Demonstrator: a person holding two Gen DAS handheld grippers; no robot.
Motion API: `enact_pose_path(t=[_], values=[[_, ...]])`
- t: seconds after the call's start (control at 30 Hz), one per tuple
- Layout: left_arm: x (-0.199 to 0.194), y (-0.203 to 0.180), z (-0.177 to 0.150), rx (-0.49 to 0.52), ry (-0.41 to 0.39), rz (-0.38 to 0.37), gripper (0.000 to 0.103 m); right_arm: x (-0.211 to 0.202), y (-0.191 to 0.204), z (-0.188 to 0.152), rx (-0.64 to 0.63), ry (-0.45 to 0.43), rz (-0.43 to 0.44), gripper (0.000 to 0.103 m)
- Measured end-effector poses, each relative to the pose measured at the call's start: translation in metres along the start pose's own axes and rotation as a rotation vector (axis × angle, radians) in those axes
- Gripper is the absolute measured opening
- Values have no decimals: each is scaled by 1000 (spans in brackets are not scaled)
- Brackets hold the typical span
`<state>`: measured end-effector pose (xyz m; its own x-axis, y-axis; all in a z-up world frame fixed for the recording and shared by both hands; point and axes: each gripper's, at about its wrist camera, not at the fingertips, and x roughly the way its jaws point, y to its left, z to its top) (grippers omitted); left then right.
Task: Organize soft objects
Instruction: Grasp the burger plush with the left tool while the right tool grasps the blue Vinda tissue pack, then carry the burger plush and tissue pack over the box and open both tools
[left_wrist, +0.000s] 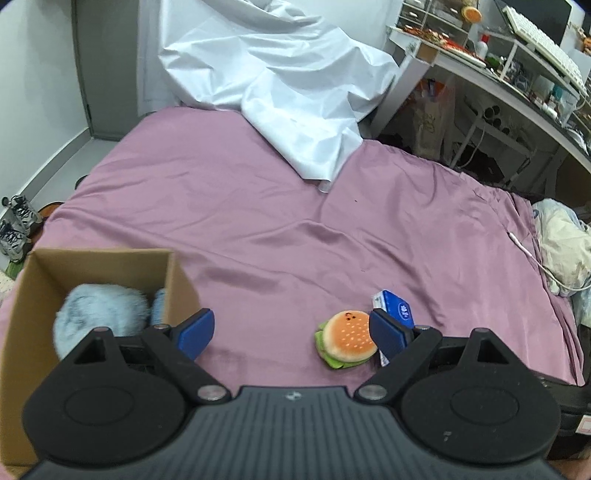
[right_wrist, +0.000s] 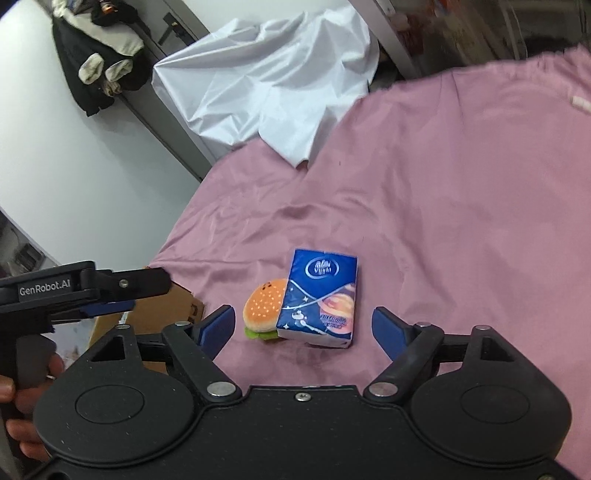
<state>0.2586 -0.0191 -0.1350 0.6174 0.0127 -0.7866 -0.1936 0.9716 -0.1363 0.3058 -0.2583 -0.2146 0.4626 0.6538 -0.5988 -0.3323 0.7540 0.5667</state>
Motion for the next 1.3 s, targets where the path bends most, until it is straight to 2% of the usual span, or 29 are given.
enact_pose_path(t=[0.17,0.23,0.27,0.37,0.53,0.73,0.87,0.97,1.03,1.13,1.3], values=[[23,-12,-1,4,24,7,90,21,-8,-1,34,29,8,71],[30,-15,-1,1,33,4,89,27,-8,-3,18,40,-6,55],[34,-16,-1,-1,37,4,89,28,-8,-3,3,39,-23,52],[44,-20,-1,-18,57,-3,89,25,-13,-3,7,31,-15,51],[60,-32,-3,-14,83,-28,89,16,-19,-2,-16,-22,-105,51],[83,-34,-10,-53,164,-33,88,15,-27,-2,-17,-18,-96,51],[93,-33,-13,-77,201,-32,86,16,-21,-3,-63,-21,-118,51],[95,-33,-16,-71,213,-39,73,15,-16,-4,-79,-23,-132,51],[93,-34,-17,-58,213,-44,57,14,-14,-4,-85,-29,-141,51],[88,-32,-17,-65,219,-63,50,8,-6,-7,-125,-60,-155,51],[64,-27,-16,-57,201,-91,49,-3,5,-10,-151,-91,-138,51]])
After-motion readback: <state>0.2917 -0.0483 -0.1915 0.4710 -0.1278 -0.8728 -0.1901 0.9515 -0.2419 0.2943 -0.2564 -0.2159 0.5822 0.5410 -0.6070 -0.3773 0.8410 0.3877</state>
